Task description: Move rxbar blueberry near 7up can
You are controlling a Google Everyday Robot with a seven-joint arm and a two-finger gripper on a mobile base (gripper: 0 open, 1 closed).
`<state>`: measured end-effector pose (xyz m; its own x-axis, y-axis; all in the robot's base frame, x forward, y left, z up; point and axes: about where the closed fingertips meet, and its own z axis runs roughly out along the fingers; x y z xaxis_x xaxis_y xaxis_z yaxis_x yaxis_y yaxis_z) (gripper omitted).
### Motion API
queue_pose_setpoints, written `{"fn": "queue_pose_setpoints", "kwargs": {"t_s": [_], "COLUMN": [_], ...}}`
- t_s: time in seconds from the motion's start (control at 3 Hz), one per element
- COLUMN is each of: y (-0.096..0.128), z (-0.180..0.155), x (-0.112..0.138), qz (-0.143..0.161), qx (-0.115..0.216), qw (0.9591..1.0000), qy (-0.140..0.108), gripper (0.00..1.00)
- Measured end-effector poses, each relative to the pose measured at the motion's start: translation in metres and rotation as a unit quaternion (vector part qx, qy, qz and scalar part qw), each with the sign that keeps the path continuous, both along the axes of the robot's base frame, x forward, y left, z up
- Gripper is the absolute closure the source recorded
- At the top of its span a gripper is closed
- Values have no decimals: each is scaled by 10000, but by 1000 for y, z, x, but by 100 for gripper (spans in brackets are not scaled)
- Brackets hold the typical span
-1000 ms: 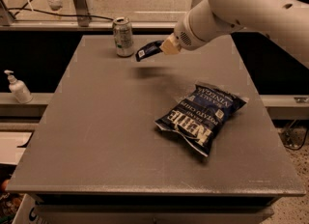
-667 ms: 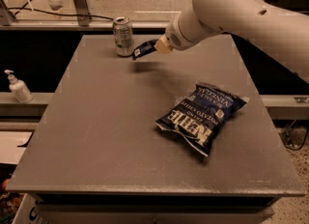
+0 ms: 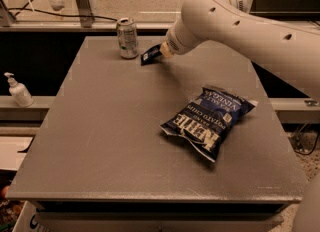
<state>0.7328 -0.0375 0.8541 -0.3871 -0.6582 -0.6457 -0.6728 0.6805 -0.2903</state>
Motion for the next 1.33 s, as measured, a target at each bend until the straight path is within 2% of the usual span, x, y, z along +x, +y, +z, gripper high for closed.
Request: {"fn": "queue_pose_setpoints", "kwargs": {"t_s": [0.33,0.67,1.33], "y": [7,10,12], "z": [-3,-7,-12], "x": [2,3,2], "qz": [12,5,-12], "qx": [16,22,36], "qw": [10000,9999,9996], "qy": [44,157,285], "gripper": [100,82,36]}}
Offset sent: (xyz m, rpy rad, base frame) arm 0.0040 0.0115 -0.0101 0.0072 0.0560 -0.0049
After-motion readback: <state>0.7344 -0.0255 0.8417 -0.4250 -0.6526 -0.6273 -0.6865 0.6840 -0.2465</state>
